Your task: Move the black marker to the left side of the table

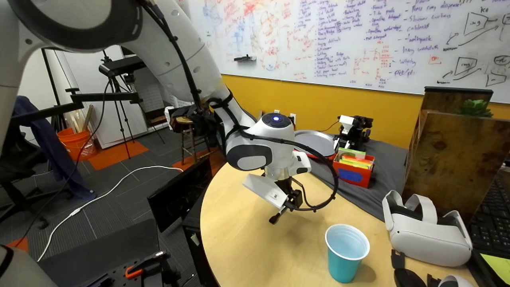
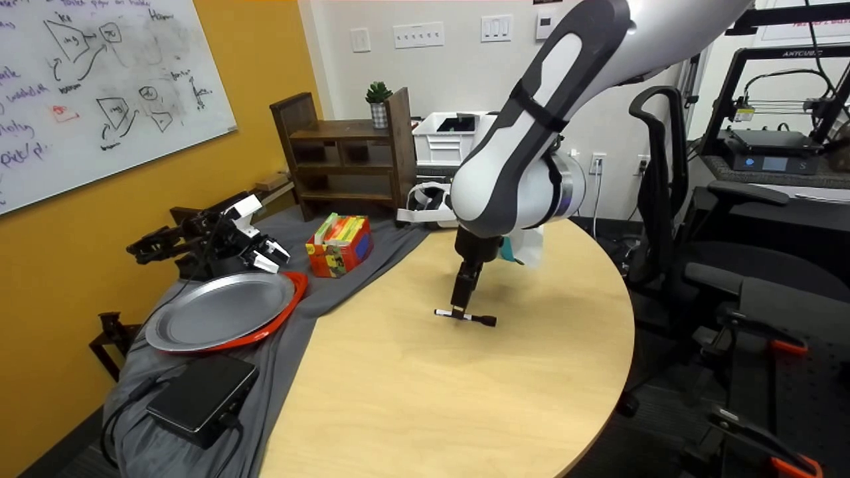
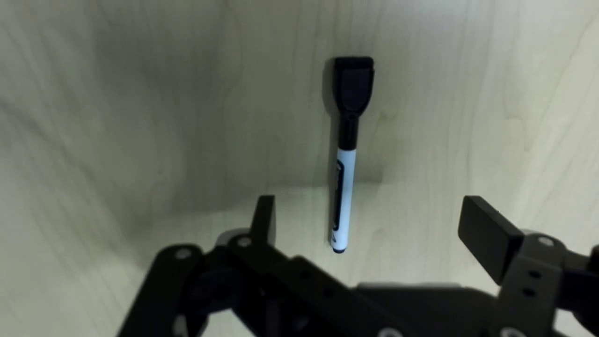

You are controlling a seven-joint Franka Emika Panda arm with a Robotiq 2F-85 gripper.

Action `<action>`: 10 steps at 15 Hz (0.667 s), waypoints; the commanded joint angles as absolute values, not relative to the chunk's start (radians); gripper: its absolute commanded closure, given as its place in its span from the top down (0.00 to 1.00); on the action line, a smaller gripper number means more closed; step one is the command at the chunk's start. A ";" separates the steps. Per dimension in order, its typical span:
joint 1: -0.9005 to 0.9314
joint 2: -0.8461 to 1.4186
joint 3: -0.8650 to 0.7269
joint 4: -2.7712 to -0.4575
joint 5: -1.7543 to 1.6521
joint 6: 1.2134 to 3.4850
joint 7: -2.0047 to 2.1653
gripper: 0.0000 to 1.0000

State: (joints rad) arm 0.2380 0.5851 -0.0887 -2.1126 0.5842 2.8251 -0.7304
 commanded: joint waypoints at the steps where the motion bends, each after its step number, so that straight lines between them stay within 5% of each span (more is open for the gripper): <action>1: 0.109 0.595 0.018 -2.091 0.382 2.826 -0.559 1.00; 10: -0.027 0.624 0.131 -2.061 0.134 2.794 -0.361 1.00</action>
